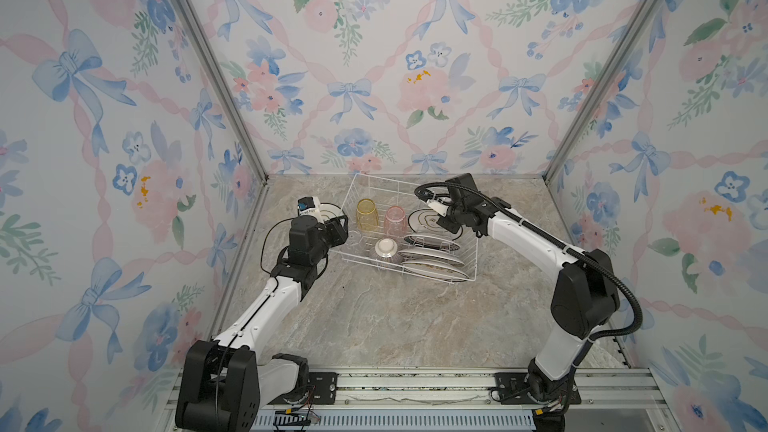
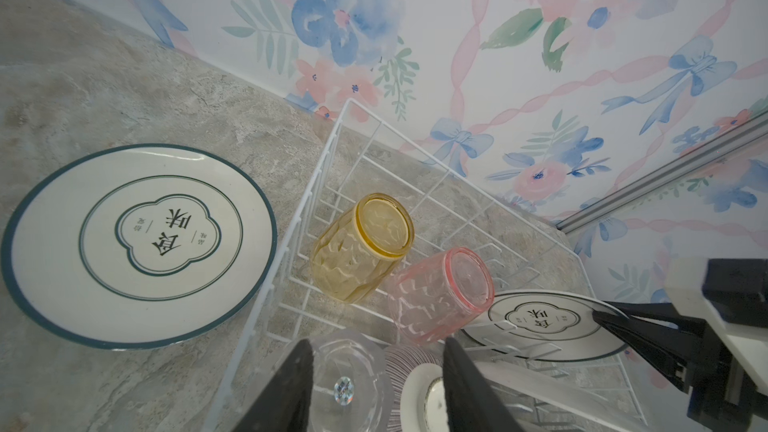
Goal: Unload the mixed dishes from the dish rack
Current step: 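Grasp the next green-rimmed plate with the right gripper and lift it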
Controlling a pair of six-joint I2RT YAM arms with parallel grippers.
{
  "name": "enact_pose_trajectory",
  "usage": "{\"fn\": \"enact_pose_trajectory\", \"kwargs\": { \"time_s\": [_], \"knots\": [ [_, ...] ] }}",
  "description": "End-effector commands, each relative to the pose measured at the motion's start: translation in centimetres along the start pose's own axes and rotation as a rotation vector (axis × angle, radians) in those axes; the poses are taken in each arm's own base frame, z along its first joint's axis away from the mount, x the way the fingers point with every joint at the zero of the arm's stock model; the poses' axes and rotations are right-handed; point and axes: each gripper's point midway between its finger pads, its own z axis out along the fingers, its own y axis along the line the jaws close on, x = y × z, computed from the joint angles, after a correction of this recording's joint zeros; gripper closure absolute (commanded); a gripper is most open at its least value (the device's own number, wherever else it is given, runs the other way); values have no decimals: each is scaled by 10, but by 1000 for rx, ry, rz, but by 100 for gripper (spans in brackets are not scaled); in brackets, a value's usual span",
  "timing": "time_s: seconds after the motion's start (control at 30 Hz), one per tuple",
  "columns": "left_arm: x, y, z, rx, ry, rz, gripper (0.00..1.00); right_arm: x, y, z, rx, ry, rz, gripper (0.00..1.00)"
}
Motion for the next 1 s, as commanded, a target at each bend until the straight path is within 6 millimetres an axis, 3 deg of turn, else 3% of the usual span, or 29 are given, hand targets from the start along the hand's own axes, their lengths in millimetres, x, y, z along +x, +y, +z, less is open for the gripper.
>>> {"fn": "enact_pose_trajectory", "kwargs": {
  "time_s": [0.0, 0.17, 0.27, 0.57, 0.97],
  "knots": [
    [-12, -15, 3, 54, -18, 23, 49, 1, 2, 3, 34, -3, 25, 100],
    [-5, -18, 9, 73, 12, 28, 49, -9, -19, -18, 148, -71, 26, 100],
    [-13, -31, 13, 108, 9, 36, 48, -17, -33, -38, 206, -120, 33, 100],
    [-3, -50, 29, 188, 62, 63, 47, -37, -62, -109, 311, -259, 71, 100],
    [-1, -116, 36, 600, 86, 93, 44, -56, -73, -168, 129, -410, 374, 100]
  ]
}}
